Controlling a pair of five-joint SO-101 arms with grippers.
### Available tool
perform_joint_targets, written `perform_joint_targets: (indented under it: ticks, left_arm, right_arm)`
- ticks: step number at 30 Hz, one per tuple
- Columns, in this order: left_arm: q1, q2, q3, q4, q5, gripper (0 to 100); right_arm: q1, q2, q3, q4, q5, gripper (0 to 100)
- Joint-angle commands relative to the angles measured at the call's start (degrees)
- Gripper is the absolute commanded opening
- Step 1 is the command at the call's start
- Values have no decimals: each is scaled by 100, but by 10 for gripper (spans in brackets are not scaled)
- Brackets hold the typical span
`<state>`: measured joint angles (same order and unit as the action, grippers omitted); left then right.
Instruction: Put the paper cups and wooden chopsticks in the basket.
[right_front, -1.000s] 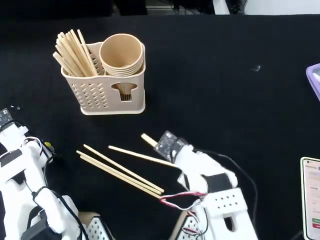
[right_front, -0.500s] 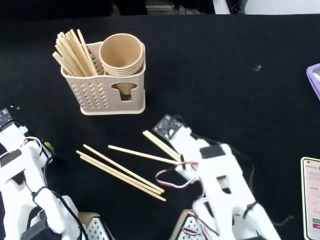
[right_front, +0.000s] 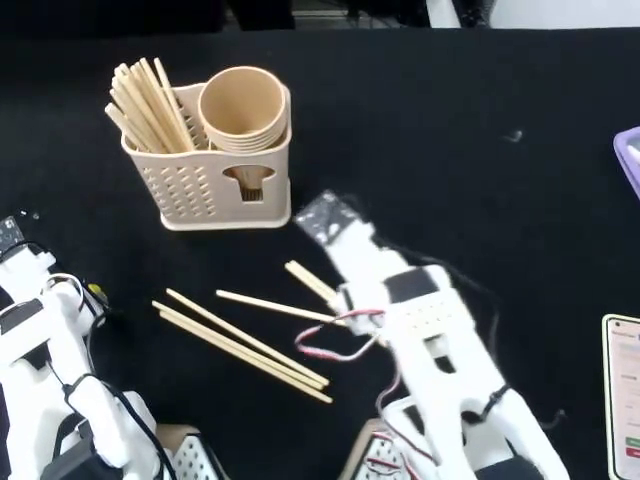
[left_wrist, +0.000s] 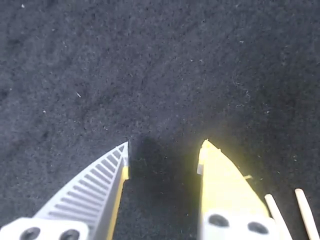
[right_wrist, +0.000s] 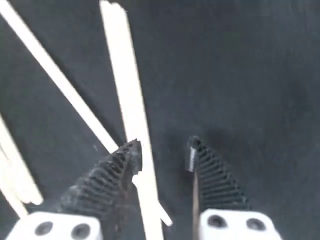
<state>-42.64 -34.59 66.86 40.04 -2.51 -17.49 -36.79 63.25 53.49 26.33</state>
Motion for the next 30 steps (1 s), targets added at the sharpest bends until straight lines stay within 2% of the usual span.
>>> perform_joint_targets:
  ticks: [1,6,12,17,19,23,30]
  left_arm:
    - [66,-79,-48,-79,-26,224]
    - [57,-97,4,-79,-26,224]
    - [57,-88,-4,-79,-26,224]
    - [57,-88,84,-299,-26,224]
    - [57,-88,163,-457,-35,224]
    - [57,-105,189,-501,-35,224]
    - [57,-132,189,-484,-35,224]
  right_arm:
    - [-809,312,-207,-440,-343,145]
    - [-580,1305,-286,-1143,-316,145]
    - [-554,2185,-488,-1152,-316,143]
    - [-510,2237,-664,-765,-237,55]
    - [-510,2237,-664,-563,79,7]
    - [-501,2176,-673,-176,475,11]
    - [-387,1007,-1147,255,141,11]
